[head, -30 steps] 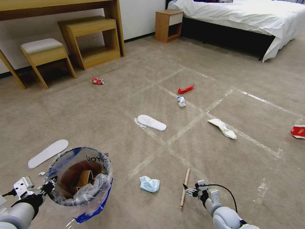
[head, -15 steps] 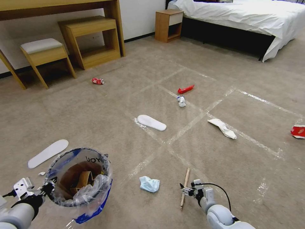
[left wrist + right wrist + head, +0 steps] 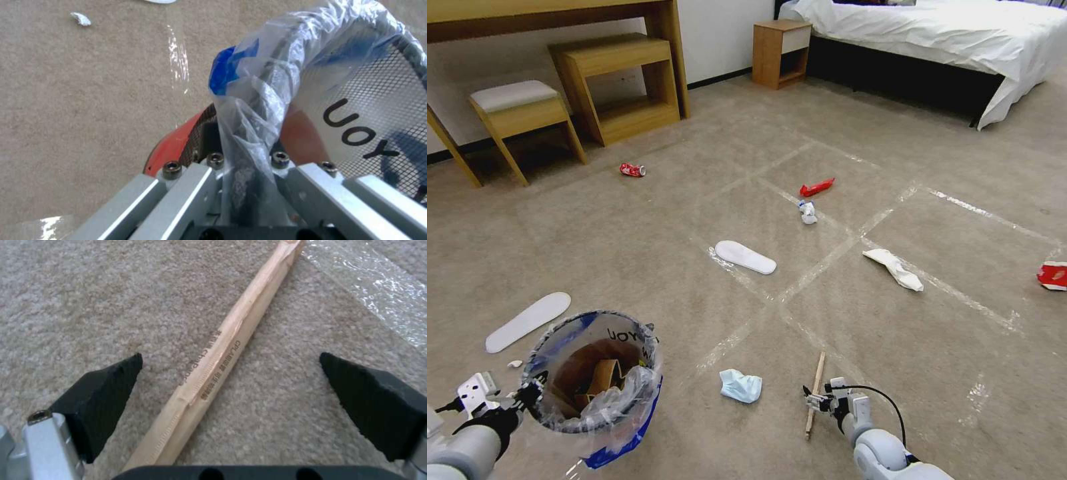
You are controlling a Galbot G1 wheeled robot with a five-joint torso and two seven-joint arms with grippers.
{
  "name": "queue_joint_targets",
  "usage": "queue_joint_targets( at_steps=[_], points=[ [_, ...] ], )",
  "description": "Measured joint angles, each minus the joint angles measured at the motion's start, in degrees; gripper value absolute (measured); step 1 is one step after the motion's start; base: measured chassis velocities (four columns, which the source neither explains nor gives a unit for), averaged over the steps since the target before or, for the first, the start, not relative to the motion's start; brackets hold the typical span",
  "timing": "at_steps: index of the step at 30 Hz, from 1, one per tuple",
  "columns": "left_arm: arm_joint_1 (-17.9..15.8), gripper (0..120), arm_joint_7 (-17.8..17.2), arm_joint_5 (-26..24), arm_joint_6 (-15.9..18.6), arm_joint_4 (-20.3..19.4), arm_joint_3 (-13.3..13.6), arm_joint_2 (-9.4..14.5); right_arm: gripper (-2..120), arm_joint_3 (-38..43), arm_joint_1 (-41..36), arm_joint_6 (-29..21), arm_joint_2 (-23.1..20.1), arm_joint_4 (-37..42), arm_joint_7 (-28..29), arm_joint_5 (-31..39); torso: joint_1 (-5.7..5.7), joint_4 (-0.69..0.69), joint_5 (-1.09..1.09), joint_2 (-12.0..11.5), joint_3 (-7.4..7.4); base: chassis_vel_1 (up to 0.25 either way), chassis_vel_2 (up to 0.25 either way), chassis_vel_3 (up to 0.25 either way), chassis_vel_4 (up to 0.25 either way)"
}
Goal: Pick up the trash bin and place the garbage on the floor into it.
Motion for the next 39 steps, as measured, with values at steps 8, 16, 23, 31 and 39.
queue_joint_targets(
  at_steps=[8,16,23,31,39],
  points=[
    [-0.51,0,0.09,0.00,-0.10,0.68,0.20,0.39,92,-0.55,0.79,0.35,0.86,-0.90,0.15,-0.21,0.00,-0.02,-0.03,0.00,0.00,0.000,0.000,0.000,0.000],
    [-0.90,0,0.15,-0.02,-0.30,1.08,0.23,0.87,66,-1.38,1.75,1.22,1.59,-2.01,0.02,-1.03,0.00,-0.03,0.00,0.00,-0.01,0.000,0.000,0.000,0.000],
    [-1.27,0,0.16,-0.04,-0.55,1.66,0.34,1.17,42,-1.68,2.44,1.73,1.79,-2.34,-0.52,-0.55,0.00,0.01,0.04,0.00,0.00,0.000,0.000,0.000,0.000],
    [-1.28,0,0.25,0.29,-0.89,1.89,0.44,1.36,13,-1.12,2.98,2.02,1.38,-0.73,-0.85,1.56,0.00,0.03,0.04,0.00,0.01,0.000,0.000,0.000,0.000],
    [-0.75,0,0.31,0.48,-1.09,1.34,0.36,1.30,0,0.50,3.03,2.69,0.41,0.93,-0.98,2.17,0.00,0.01,0.02,-0.01,0.00,0.000,0.000,0.000,0.000]
  ],
)
